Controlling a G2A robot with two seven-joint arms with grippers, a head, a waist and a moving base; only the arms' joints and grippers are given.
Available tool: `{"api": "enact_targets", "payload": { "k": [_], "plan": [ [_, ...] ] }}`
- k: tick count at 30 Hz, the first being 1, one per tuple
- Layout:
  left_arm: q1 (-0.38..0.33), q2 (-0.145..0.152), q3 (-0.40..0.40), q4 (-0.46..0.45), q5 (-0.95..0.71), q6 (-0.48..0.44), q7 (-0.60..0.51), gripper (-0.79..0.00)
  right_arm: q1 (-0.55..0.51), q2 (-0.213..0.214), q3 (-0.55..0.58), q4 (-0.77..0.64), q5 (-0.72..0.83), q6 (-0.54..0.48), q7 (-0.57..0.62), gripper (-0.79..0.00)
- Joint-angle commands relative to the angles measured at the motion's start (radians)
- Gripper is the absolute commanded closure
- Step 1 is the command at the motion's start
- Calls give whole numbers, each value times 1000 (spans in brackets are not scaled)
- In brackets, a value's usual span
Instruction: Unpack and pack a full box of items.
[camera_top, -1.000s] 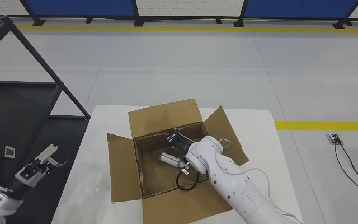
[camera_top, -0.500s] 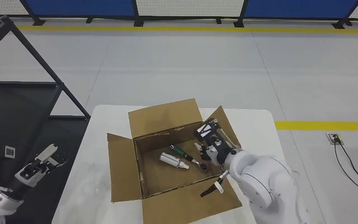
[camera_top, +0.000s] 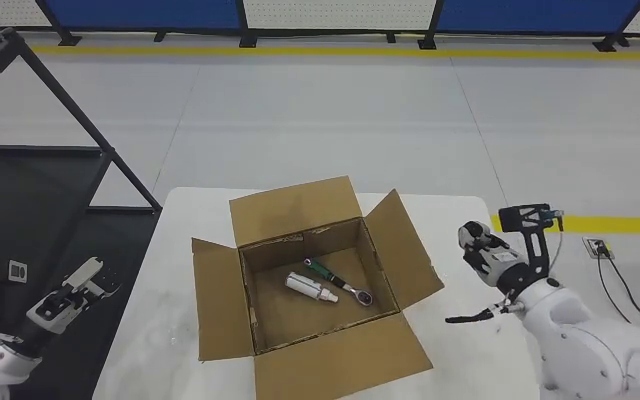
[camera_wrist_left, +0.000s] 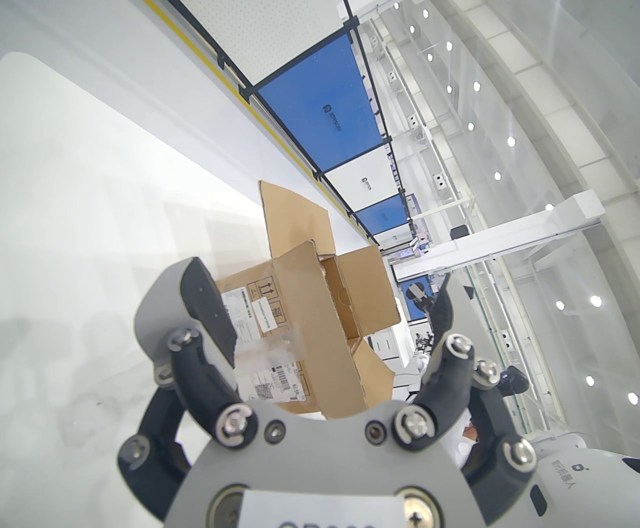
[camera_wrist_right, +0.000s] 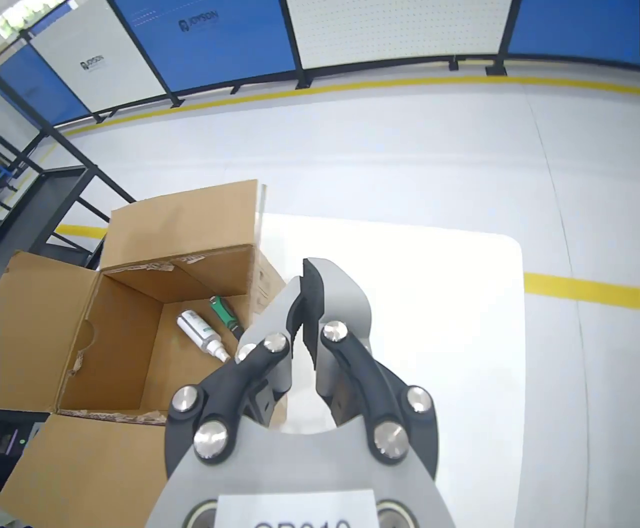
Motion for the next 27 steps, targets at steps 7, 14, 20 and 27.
{"api": "enact_targets", "payload": {
  "k": [7, 14, 20, 27],
  "plan": [
    [0, 0, 0, 0, 0, 0, 0, -785, 109, 32, 39, 429, 79, -157, 109, 0],
    [-14, 11, 65, 11, 253, -2, -29, -785, 121, 45, -13, 560, 100, -261, 44, 0],
    [-38, 16, 154, 28, 464, -47, -36, -785, 104, 51, -8, 554, 103, -245, 13, 0],
    [-29, 15, 147, 15, 515, -40, 20, -785, 101, 51, -10, 555, 103, -244, 8, 0]
  ]
}}
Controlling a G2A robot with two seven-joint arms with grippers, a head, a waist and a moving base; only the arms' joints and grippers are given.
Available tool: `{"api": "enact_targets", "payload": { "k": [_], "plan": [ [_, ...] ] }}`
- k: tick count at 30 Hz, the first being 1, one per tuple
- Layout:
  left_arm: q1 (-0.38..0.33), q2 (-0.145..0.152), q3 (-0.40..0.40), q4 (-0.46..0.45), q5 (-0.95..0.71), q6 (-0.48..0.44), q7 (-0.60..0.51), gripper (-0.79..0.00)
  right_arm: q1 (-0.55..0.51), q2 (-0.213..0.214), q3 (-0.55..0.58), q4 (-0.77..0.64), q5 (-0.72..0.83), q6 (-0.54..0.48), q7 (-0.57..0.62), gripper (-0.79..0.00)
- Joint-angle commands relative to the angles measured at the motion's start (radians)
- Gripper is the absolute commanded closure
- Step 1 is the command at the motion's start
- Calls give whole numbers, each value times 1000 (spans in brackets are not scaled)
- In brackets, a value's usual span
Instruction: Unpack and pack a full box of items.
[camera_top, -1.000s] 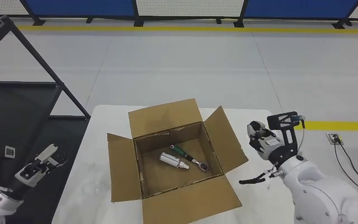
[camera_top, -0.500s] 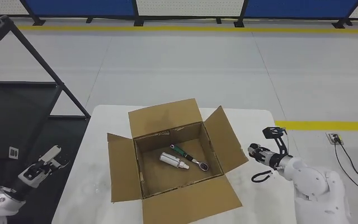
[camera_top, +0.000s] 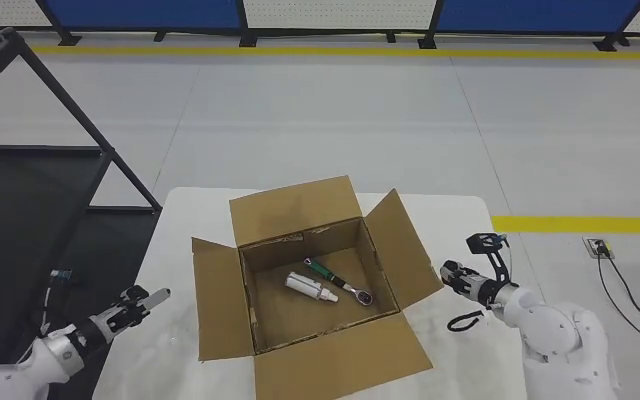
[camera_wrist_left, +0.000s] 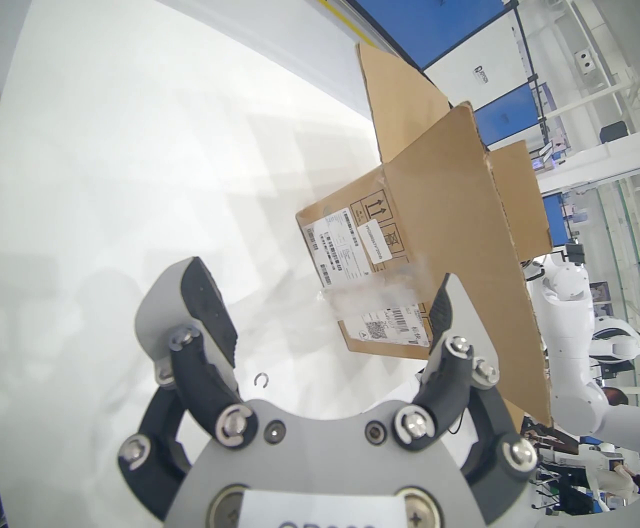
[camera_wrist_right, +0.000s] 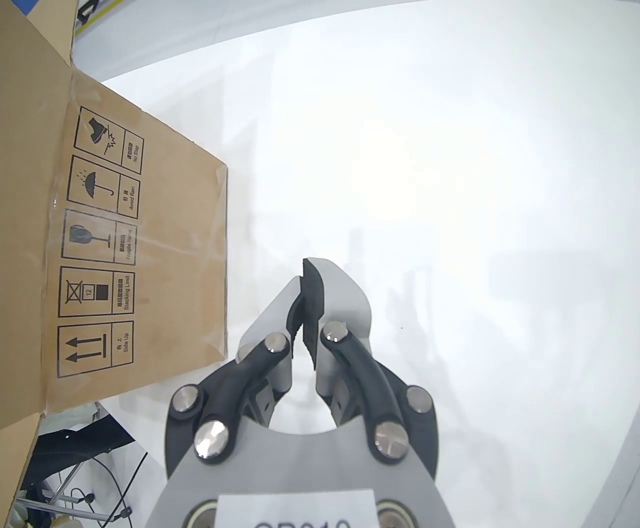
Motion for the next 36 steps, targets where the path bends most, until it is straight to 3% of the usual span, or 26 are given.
{"api": "enact_targets", "payload": {
  "k": [1, 2, 8, 13, 19, 22, 36],
  "plan": [
    [12, -2, -3, -26, 112, 16, 98, -209, -11, 0, -11, 2, 2, -1, -16, 0],
    [17, -4, 10, -38, 173, 28, 148, 0, -14, 2, -18, 4, 7, -10, -19, 0],
    [-39, -12, 156, -60, 416, 41, 297, 0, -19, 16, -35, 22, 36, -64, 12, 0],
    [-129, -19, 274, 5, 527, 6, 343, 0, -49, 28, -41, 10, 89, -123, 31, 0],
    [-229, -27, 380, 108, 508, -147, 344, 0, -110, 42, -44, -36, 138, -176, 29, 0],
    [-273, -32, 418, 150, 526, -179, 361, 0, -128, 49, -46, -51, 150, -183, 30, 0],
    [-388, -56, 543, 244, 532, -184, 378, 0, -120, 74, -112, -15, 221, -233, 20, 0]
  ]
}}
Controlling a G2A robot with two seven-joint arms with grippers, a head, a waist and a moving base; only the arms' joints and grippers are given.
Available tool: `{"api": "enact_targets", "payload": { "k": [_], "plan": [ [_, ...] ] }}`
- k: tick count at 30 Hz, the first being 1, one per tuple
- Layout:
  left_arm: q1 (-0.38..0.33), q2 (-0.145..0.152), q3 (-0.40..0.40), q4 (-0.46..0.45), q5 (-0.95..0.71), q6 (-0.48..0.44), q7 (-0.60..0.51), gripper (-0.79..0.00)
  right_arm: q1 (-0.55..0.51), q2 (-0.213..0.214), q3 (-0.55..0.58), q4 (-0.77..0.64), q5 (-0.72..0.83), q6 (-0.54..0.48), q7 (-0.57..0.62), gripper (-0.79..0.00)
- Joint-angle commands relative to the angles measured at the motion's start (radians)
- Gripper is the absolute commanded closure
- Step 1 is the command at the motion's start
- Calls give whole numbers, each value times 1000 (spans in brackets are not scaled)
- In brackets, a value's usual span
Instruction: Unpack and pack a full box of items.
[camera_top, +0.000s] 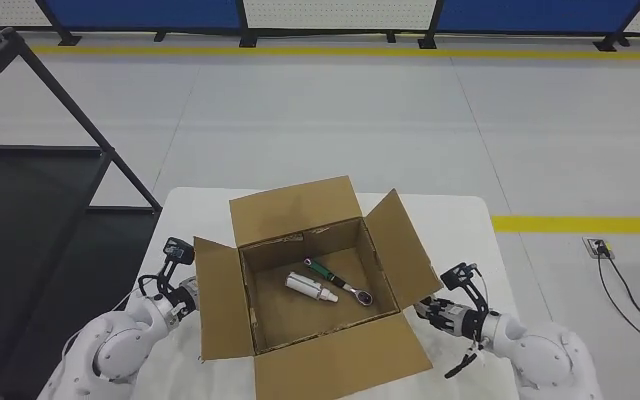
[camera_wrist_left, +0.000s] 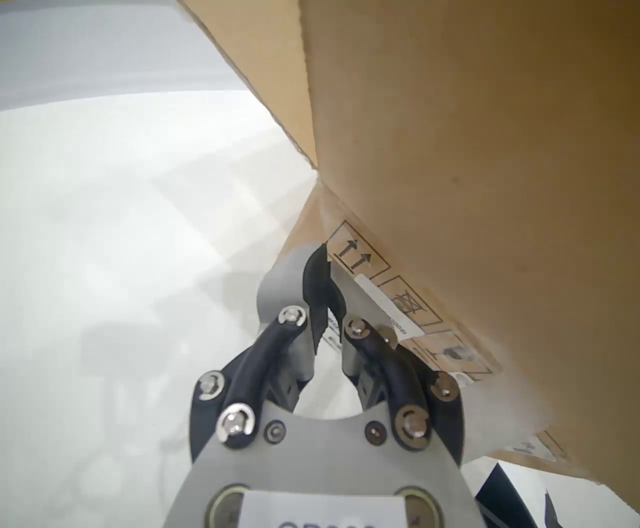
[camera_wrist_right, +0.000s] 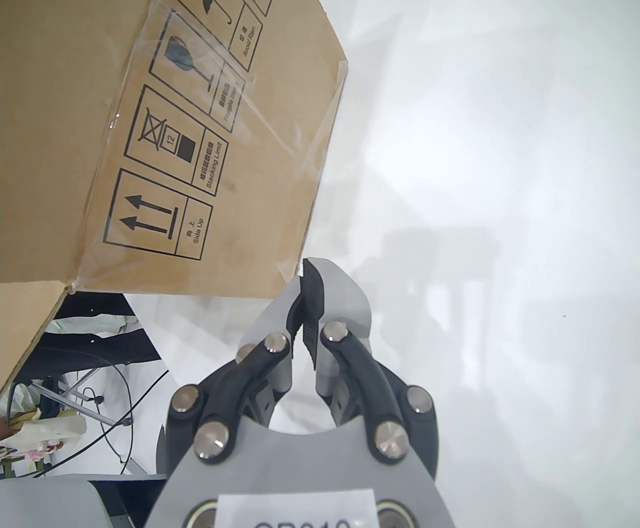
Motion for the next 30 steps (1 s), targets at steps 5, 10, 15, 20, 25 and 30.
{"api": "enact_targets", "payload": {
  "k": [5, 10, 15, 20, 25, 30],
  "plan": [
    [-28, -7, 28, 18, -2, 9, 3, 0, 7, 14, -19, 22, 52, -51, 18, 0],
    [-47, -12, 45, 29, -8, 14, 3, 0, 11, 27, -31, 35, 88, -86, 36, 0],
    [-63, -16, 55, 38, -15, 21, 7, 0, 18, 39, -48, 49, 131, -129, 63, 0],
    [-80, -21, 61, 44, -24, 34, 13, 0, 19, 56, -72, 55, 172, -161, 72, 0],
    [-97, -24, 64, 52, -25, 48, 16, 0, 13, 86, -108, 52, 200, -179, 54, 0],
    [-113, -27, 66, 63, -24, 52, 17, 0, 2, 118, -123, 48, 238, -199, 34, 0]
  ]
}}
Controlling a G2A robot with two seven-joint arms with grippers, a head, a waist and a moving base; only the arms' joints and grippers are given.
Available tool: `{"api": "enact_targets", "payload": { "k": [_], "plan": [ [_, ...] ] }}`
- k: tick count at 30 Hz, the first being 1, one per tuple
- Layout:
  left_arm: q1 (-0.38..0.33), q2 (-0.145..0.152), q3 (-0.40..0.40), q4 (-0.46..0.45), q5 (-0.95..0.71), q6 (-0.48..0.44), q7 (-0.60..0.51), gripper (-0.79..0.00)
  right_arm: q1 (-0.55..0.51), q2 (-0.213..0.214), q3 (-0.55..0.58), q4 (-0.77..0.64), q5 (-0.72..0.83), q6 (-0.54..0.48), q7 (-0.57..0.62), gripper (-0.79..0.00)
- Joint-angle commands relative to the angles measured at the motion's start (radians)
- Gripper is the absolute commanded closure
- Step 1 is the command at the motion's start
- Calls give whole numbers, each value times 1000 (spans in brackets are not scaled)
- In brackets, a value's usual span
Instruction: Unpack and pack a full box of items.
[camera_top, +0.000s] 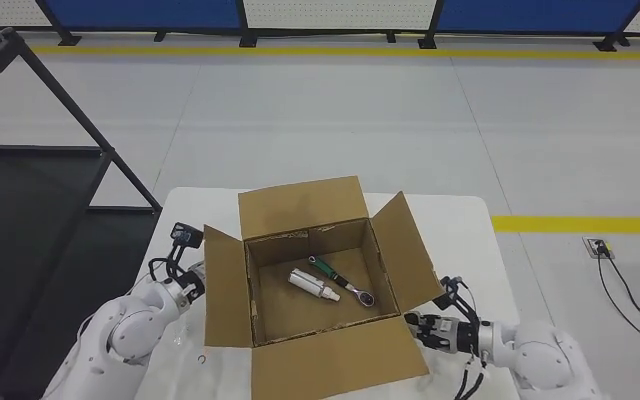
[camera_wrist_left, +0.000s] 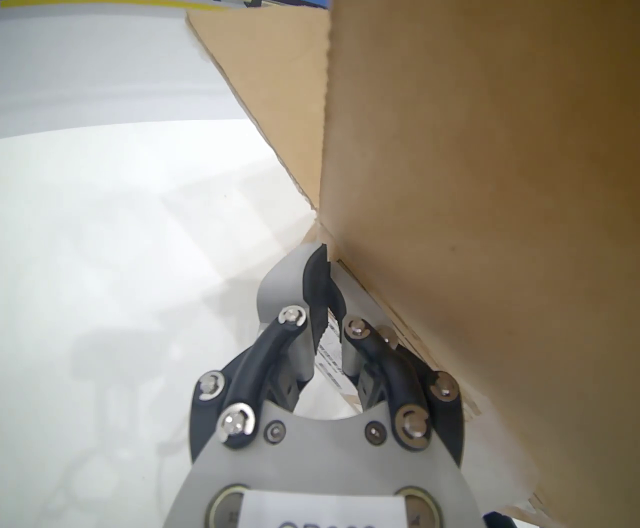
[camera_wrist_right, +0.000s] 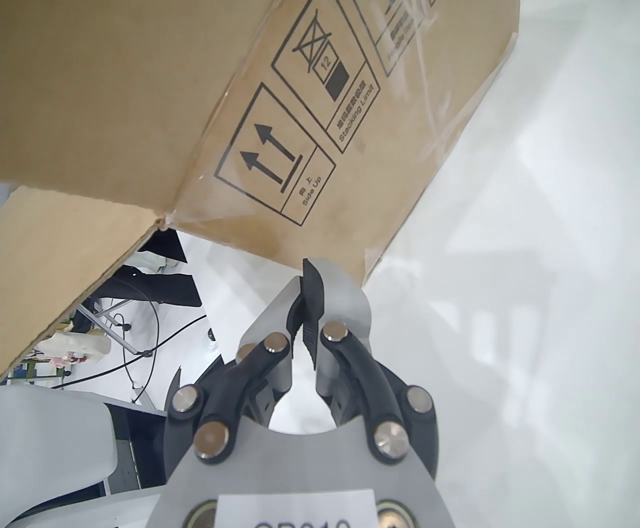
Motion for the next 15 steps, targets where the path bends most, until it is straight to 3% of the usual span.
{"api": "enact_targets", "payload": {
  "k": [1, 5, 9, 15],
  "plan": [
    [-7, -1, 1, 6, -1, 1, 1, 0, -5, 16, -2, -1, 22, -7, -7, 0],
    [-12, -3, -4, 13, -5, 4, 11, 0, -6, 35, 35, 15, 83, 16, -20, 0],
    [7, 2, -35, 16, -12, -2, 29, 0, -9, 40, 79, 4, 119, 133, -93, 0],
    [98, 18, -141, -33, -52, -28, 62, 0, -8, 47, 111, -33, 156, 266, -159, 0]
  ]
}}
